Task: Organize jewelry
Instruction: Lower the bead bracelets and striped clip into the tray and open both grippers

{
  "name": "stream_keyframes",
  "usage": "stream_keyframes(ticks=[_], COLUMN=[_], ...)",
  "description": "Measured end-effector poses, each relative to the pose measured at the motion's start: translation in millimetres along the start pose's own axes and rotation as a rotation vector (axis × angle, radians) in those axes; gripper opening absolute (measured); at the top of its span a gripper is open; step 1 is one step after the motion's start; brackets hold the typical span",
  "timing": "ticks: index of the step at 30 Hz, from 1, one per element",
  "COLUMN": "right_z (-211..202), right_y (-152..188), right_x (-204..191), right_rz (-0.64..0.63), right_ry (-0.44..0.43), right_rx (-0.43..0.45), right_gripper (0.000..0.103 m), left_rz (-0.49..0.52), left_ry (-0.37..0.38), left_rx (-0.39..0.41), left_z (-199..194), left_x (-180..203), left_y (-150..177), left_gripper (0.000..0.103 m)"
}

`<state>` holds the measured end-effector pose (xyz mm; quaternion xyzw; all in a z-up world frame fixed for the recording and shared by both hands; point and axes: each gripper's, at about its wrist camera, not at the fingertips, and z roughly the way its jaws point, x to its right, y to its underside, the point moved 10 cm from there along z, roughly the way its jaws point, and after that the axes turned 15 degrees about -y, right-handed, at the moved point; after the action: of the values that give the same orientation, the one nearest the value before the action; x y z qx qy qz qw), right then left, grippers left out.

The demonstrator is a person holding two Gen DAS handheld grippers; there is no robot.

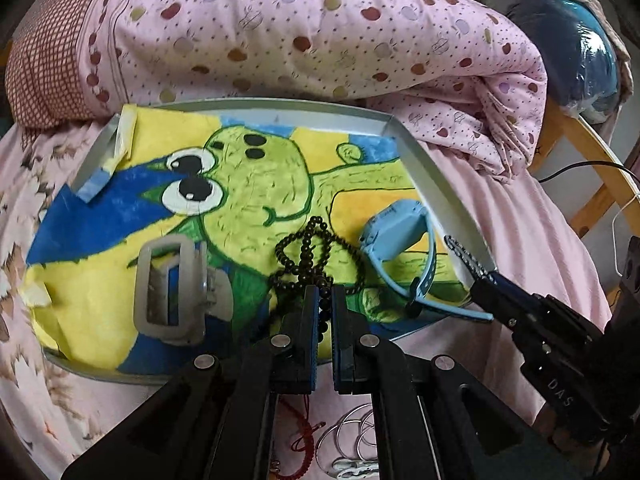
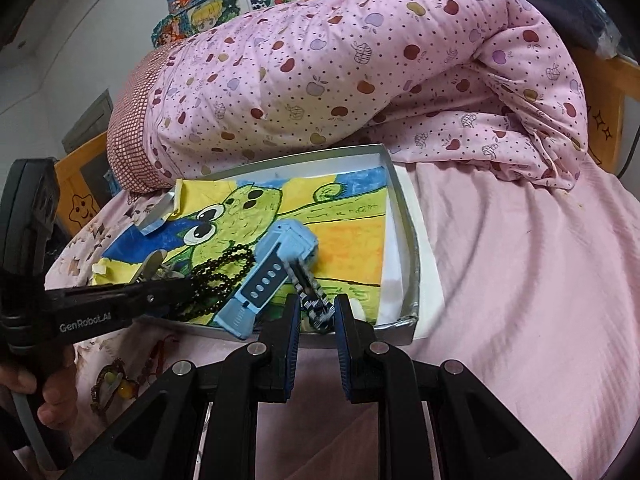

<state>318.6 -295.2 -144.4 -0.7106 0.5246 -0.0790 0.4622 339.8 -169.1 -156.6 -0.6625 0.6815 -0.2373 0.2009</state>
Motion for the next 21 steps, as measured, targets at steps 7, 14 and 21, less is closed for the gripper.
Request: stream_keyframes(ticks=[7,14,21], right_z=[-1,-8,-37], right_y=[0,-9,-32], right_x=[5,0,-10], right_rz=[0.029,0.006,-0.015], right_ry=[-0.013,-0.009,-0.007], right_rx=[0.001,0.024,0.132], right_gripper=[0.018,0.03,0.07], left_rz=[-0.022,-0.068,-0.103], left_ry=[-0.008,-0.003,-0.028], left_rx=[-0.013,0.03,0.125], left_z=[-2,-19,-55], left_x=[-7,-13,-24], left_y=[1,-6,-17], left_gripper=[0.006,0.045,0.074])
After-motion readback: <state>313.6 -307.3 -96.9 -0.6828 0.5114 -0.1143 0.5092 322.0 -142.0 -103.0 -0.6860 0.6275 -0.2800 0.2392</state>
